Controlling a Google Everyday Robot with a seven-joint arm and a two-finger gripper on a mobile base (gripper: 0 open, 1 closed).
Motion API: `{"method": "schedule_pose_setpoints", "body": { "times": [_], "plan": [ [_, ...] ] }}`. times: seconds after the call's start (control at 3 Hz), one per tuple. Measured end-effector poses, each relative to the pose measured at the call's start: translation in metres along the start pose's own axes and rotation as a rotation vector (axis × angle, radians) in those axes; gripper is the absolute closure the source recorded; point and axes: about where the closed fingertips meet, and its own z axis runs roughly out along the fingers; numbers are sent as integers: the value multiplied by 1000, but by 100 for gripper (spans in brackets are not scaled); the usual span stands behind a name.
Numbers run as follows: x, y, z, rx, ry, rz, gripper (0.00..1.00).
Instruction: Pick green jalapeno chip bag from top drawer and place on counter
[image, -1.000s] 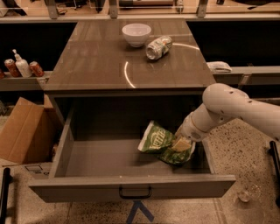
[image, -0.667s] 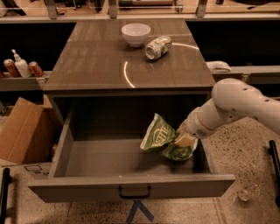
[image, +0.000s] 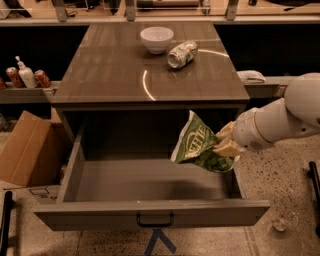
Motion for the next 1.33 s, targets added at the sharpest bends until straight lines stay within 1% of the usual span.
{"method": "schedule_pose_setpoints", "body": {
  "times": [0.33,0.67,1.0,1.33],
  "plan": [
    [0,0,0,1,0,0,100],
    [-20,-19,-29,82,23,-50,100],
    [-48,-49,-80,218,63,-117,100],
    [-66,-86,-123,343,48,-138,100]
  ]
}}
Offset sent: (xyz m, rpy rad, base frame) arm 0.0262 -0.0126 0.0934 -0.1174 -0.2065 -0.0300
